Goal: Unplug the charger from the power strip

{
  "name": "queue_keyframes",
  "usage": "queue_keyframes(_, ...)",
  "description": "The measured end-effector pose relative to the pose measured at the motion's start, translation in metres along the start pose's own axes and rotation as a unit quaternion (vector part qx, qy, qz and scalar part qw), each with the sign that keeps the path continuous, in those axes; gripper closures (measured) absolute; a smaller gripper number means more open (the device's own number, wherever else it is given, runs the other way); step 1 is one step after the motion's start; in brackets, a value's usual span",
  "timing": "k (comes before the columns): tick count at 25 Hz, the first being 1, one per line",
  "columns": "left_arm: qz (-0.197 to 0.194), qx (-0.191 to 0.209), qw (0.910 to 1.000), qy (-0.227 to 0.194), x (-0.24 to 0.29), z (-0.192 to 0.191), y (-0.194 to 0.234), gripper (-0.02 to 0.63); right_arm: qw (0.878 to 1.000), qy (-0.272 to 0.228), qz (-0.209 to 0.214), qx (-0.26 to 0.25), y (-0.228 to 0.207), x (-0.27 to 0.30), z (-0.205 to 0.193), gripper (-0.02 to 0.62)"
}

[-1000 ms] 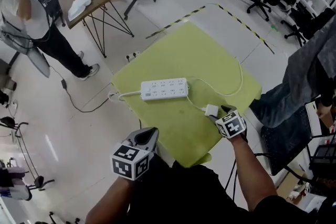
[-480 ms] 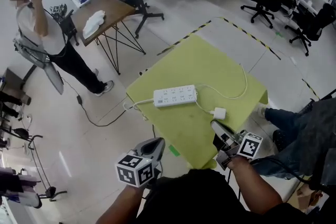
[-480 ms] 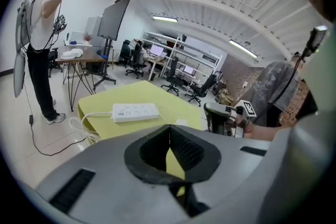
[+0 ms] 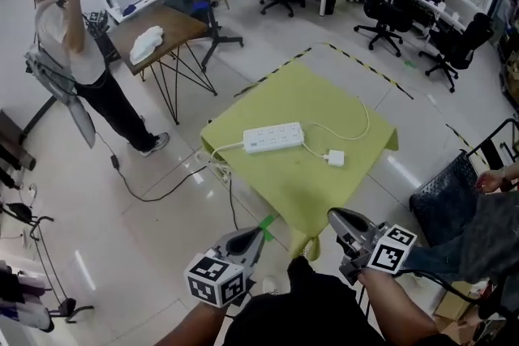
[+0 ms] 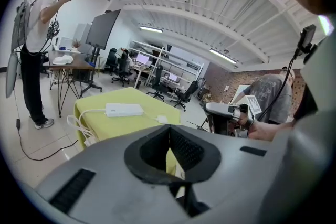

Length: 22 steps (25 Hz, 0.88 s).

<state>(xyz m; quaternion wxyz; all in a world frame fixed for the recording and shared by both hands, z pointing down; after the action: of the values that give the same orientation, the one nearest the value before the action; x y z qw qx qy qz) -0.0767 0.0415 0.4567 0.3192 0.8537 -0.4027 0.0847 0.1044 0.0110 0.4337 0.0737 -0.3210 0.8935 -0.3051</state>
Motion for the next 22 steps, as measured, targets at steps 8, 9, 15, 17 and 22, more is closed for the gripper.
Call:
queue_keyframes(8, -0.041, -0.015, 0.999, -0.003, -0.019, -0.038, -0.041, 0.598, 0.992, 0.05, -0.079, -0.084, 0.048, -0.075, -0.022, 0.595)
queue_keyframes(9, -0.043, -0.009, 0.999, -0.003, -0.022, -0.041, -0.048, 0.598, 0.99, 0.054, -0.086, -0.097, 0.051, -0.082, -0.023, 0.595)
queue_keyframes(15, -0.008, 0.002, 0.9999, -0.014, -0.032, -0.049, -0.06, 0.598, 0.98, 0.085, -0.076, -0.162, 0.057, -0.094, -0.026, 0.595)
queue_keyframes(17, 0.007, -0.013, 0.9997, -0.021, -0.035, -0.051, -0.066, 0.598, 0.977, 0.098, -0.072, -0.174, 0.056, -0.099, -0.027, 0.595)
queue_keyframes(22, 0.017, -0.01, 0.9997, -0.013, -0.03, -0.069, -0.095, 0.598, 0.975, 0.103, -0.065, -0.189, 0.05, -0.121, -0.022, 0.595)
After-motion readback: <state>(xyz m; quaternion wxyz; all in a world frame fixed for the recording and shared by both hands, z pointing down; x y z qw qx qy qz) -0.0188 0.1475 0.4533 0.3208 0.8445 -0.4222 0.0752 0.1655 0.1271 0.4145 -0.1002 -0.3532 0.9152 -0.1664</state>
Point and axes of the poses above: the fingertips, and each gripper's own axes: x forward along the fingers, y to its left, z out of its top, the point moved 2 cm from there along -x, backward along the fingers, and after that the axes turned 5 degrees about -x, right-handed, at the moved point
